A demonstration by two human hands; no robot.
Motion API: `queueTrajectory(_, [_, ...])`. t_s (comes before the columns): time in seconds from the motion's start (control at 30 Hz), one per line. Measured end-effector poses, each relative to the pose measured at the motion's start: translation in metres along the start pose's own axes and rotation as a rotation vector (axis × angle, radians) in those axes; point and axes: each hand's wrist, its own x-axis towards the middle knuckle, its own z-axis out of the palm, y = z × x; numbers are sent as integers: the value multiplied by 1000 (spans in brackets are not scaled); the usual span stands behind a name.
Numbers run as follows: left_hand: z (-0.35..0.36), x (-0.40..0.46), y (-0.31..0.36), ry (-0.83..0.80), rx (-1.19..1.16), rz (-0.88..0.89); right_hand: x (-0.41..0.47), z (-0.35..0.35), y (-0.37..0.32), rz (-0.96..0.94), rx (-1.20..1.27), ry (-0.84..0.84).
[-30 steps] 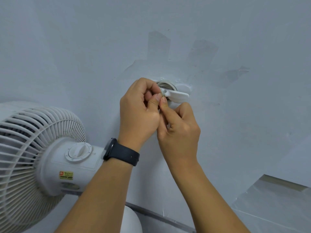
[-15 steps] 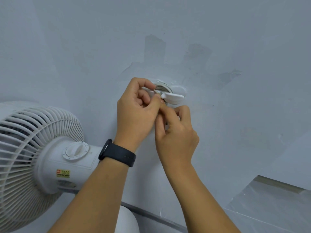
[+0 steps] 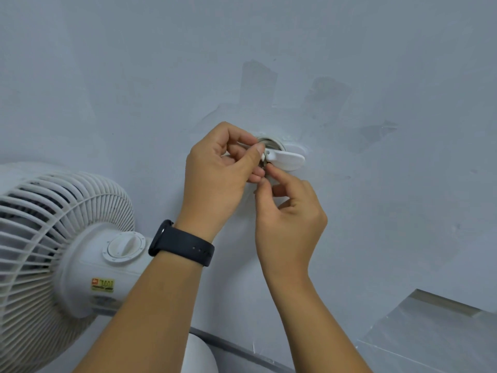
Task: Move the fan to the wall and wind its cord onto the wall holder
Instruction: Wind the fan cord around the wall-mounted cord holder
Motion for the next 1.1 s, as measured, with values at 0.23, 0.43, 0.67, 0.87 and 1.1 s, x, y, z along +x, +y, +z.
queueTrajectory(0.23, [5, 0, -1, 83, 26, 9, 1, -8, -4, -109, -210, -34])
queueTrajectory(0.43, [3, 1, 1, 46, -29, -77, 3, -11, -4, -96, -205, -58])
queueTrajectory(0.67, [1, -1, 6, -27, 13, -70, 6, -14, -5, 206, 65, -64])
queueTrajectory(0.87, [7, -2, 4, 55, -51, -120, 13, -15, -2, 307, 110, -114])
queueTrajectory(1.1, [13, -4, 3, 94, -118, -136, 13, -14, 0, 325, 44, -127])
